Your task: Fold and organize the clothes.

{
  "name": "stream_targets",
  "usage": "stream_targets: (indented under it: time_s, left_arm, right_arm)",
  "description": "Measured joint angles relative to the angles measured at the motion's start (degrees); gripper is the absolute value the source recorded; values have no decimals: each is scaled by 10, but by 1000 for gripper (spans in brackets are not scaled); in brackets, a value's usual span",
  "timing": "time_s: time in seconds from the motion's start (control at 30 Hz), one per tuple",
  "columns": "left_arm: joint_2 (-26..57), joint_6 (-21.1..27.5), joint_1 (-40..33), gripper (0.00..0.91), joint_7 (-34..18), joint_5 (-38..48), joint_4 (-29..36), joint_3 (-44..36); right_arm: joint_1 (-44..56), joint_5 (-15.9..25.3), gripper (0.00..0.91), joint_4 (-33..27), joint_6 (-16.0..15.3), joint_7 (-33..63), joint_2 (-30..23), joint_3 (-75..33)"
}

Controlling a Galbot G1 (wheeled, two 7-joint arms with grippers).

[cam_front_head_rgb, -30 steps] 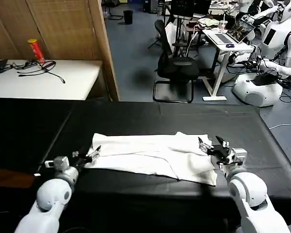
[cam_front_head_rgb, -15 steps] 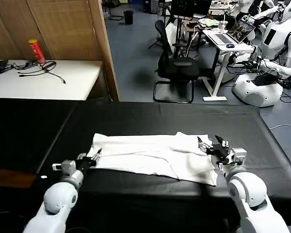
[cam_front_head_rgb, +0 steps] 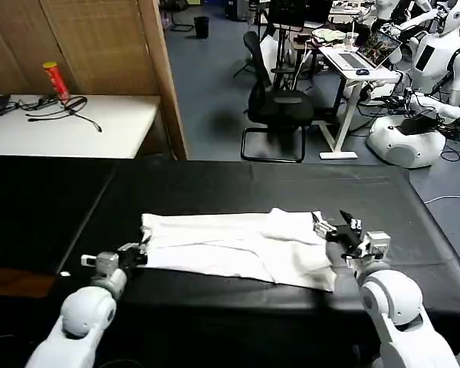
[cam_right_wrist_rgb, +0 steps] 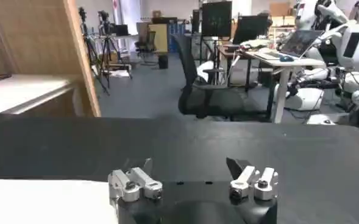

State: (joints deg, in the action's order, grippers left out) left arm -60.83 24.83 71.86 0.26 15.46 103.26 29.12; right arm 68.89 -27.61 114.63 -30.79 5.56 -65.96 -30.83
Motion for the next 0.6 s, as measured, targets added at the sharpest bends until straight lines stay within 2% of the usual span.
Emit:
stream_targets:
  time_s: [0.33,0.5,0.6]
  left_arm:
    - [142,-38,31,0,-4,-43,-17,76]
    - [154,-29,48,0,-10,-42,3,81]
    - [141,-13,52,0,-21,-18,38,71]
  right_arm:
    - [9,15,878,3,1,0,-19,6]
    - [18,23,878,9,1,0,-25,2]
    - [26,32,878,14,2,0,-30,-4]
